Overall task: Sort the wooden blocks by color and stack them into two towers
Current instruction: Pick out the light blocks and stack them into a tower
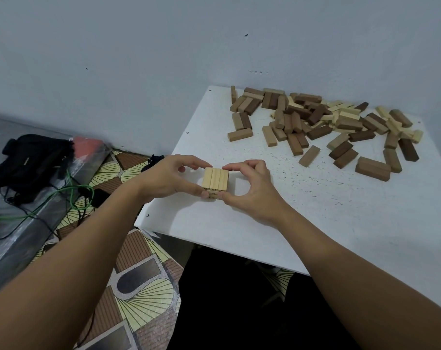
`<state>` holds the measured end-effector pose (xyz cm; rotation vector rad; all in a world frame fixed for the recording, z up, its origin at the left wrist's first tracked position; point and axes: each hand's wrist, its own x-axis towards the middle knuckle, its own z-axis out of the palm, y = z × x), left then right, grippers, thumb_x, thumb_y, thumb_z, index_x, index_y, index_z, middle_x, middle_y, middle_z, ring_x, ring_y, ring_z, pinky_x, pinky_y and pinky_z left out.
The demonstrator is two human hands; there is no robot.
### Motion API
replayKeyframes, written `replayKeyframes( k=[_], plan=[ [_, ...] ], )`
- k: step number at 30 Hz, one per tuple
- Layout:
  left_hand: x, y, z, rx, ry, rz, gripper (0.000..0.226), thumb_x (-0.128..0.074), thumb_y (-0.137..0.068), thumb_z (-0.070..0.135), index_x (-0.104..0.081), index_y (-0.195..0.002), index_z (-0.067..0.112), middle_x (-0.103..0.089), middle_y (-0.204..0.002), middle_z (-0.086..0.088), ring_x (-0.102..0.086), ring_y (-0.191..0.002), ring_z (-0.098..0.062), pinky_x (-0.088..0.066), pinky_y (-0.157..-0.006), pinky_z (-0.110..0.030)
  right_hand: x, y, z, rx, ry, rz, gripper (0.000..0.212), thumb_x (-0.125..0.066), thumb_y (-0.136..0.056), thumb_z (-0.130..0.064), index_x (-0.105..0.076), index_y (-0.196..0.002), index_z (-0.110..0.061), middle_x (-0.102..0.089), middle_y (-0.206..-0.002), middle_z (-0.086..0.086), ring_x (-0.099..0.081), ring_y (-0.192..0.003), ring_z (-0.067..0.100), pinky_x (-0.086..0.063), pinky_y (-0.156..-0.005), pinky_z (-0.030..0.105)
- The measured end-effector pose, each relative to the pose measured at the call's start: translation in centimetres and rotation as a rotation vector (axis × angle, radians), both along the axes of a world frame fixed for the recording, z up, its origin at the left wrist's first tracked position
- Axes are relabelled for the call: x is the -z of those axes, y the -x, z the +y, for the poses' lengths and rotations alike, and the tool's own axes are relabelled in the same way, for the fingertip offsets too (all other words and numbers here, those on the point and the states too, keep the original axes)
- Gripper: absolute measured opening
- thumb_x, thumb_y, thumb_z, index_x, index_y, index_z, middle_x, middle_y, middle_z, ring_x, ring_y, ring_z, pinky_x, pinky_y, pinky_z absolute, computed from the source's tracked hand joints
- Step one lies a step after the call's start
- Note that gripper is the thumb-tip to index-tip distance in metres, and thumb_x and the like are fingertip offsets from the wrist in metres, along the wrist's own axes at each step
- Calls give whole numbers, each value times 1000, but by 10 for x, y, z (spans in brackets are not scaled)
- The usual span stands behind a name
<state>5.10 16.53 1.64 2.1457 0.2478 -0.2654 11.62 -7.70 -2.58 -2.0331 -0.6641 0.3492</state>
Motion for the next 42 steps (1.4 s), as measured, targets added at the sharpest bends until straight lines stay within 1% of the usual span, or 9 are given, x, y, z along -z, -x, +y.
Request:
replayKeyframes(
  k=[6, 16, 21, 28, 32, 35, 38, 40, 42],
  plan=[
    [2, -2, 1, 19, 28, 4, 60, -98, -66, 36, -72, -118, 50, -58, -126, 9, -51, -109, -17, -48, -100, -46, 1, 0, 0, -1, -4, -7, 57, -87, -76, -41, -60, -126, -47, -34, -129, -11, -30, -133, 9, -30, -104, 22],
    [3, -2, -1, 14, 36, 9, 59, -98, -67, 34, -72, -118, 48, -58, -127, 8, -53, -111, -19, -48, -101, -48, 3, -1, 1, -5, -4, -16, 58, -87, -75, -43, -59, -126, -47, -35, -128, -13, -31, -133, 10, -34, -110, 29],
    [4, -1, -2, 13, 46, 17, 71, -97, -56, 48, -71, -121, 48, -59, -129, 5, -57, -116, -27, -51, -105, -54, 2, -1, 0, -10, -16, -12, 57, -86, -76, -43, -59, -125, -48, -35, -128, -13, -31, -133, 8, -34, -109, 28],
    [3, 1, -2, 0, 31, 26, 71, -101, -60, 40, -69, -122, 52, -58, -129, 6, -56, -119, -27, -50, -106, -52, 2, 0, 0, -16, -6, 1, 64, -86, -76, -45, -56, -132, -47, -34, -130, -13, -30, -134, 8, -36, -114, 33],
    [0, 2, -2, -26, 2, 46, 87, -101, -57, 44, -59, -132, 57, -58, -128, 11, -53, -124, -20, -49, -107, -44, 1, 0, 0, -2, 2, 34, 78, -82, -81, -47, -41, -147, -44, -34, -134, -11, -32, -134, 10, -36, -112, 33],
    [-10, 3, 2, -44, 1, 55, 104, -96, -57, 60, -44, -147, 54, -58, -131, 12, -51, -125, -14, -45, -108, -39, 0, -3, -2, 40, -109, 115, 63, -64, -96, -50, -38, -152, -38, -37, -134, -7, -37, -131, 12, -35, -111, 33],
    [-27, 2, -1, -94, 92, 4, 102, -80, -72, 71, -31, -158, 46, -58, -135, 9, -52, -132, -14, -36, -113, -40, -3, -13, -11, 134, -230, 174, 58, -49, -96, -53, -42, -151, -34, -42, -132, -5, -44, -126, 9, -38, -103, 28],
    [-36, -3, -9, -139, 88, -48, 95, -71, -81, 74, -27, -160, 43, -57, -139, 8, -50, -135, -15, -35, -114, -41, -1, -24, -26, 189, -182, 60, 49, -47, -101, -49, -46, -148, -34, -46, -130, -5, -46, -124, 12, -41, -106, 33],
    [-41, -13, -23, -167, -29, -91, 91, -64, -85, 75, -23, -161, 43, -53, -145, 5, -50, -133, -17, -40, -110, -41, 2, -36, -47, 215, -50, -95, 43, -49, -105, -44, -49, -147, -32, -47, -132, -5, -42, -129, 15, -37, -110, 36]
  ],
)
